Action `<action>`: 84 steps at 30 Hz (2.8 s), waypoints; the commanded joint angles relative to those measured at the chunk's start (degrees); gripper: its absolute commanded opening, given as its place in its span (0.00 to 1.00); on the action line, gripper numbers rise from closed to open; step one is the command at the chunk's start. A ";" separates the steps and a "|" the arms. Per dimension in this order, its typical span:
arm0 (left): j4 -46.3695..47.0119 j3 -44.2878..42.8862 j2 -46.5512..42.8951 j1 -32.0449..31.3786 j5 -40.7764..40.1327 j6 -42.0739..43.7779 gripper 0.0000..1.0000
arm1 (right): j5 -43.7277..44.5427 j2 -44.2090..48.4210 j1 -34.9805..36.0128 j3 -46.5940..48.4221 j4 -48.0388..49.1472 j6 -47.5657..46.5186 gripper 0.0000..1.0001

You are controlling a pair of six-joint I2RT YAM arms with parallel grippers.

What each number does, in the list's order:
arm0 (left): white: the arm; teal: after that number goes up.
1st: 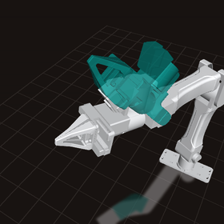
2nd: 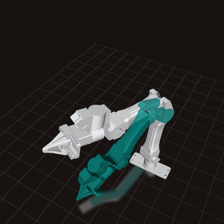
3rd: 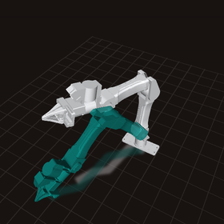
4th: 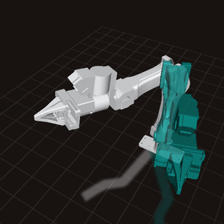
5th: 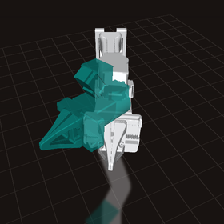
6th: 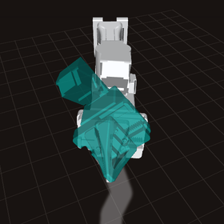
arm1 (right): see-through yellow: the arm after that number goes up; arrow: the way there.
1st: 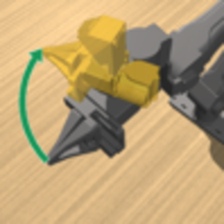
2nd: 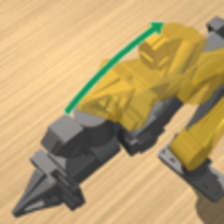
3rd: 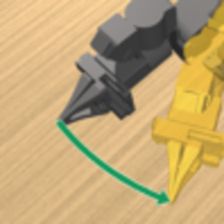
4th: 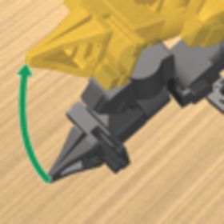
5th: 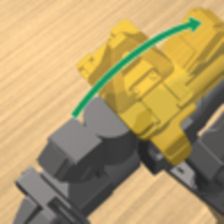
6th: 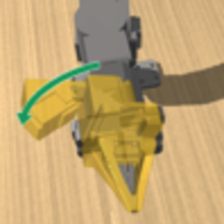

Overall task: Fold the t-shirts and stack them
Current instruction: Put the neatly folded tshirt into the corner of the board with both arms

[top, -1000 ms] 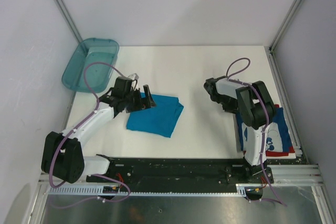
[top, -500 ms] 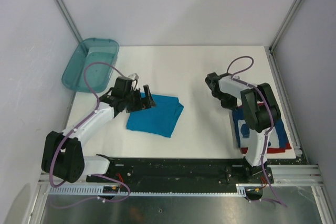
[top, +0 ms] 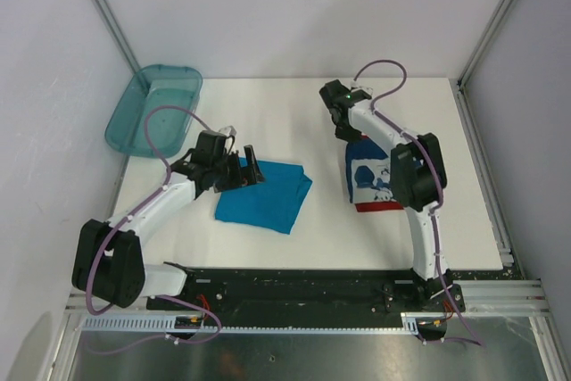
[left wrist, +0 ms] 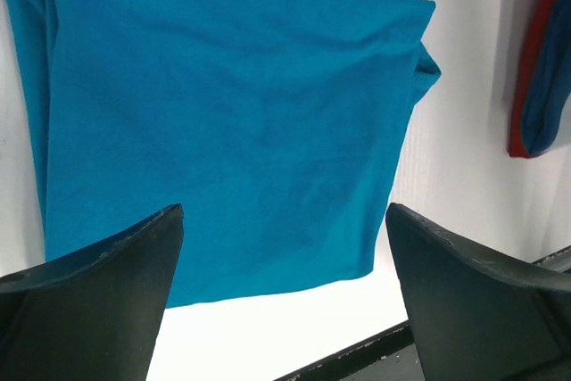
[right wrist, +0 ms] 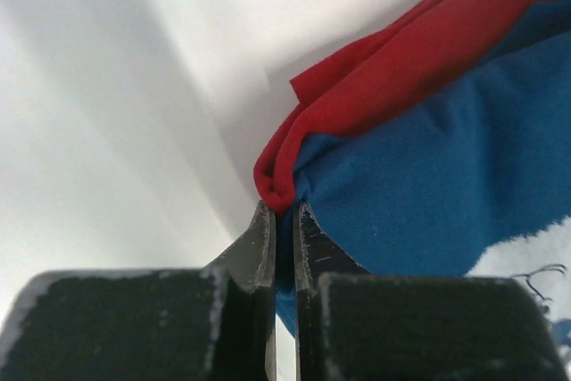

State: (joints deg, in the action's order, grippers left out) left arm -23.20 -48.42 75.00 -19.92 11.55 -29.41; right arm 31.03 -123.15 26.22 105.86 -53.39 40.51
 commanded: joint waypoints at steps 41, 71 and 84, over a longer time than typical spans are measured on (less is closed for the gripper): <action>-0.46 15.70 -12.43 15.62 -5.58 -10.92 0.99 | -34.02 8.75 10.79 -24.65 29.94 6.48 0.81; 0.40 16.76 -6.30 15.36 -4.30 -11.54 0.85 | -30.32 5.08 14.06 -24.74 28.37 8.87 0.51; 1.38 16.17 -4.07 13.52 -3.87 -12.79 0.51 | -29.56 5.77 13.98 -24.58 28.94 8.71 0.18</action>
State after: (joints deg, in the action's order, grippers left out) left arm -23.49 -31.92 70.78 -5.72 6.85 -41.17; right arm 0.78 -116.86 39.92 81.38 -24.40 49.34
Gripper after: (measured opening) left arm 0.592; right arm 0.225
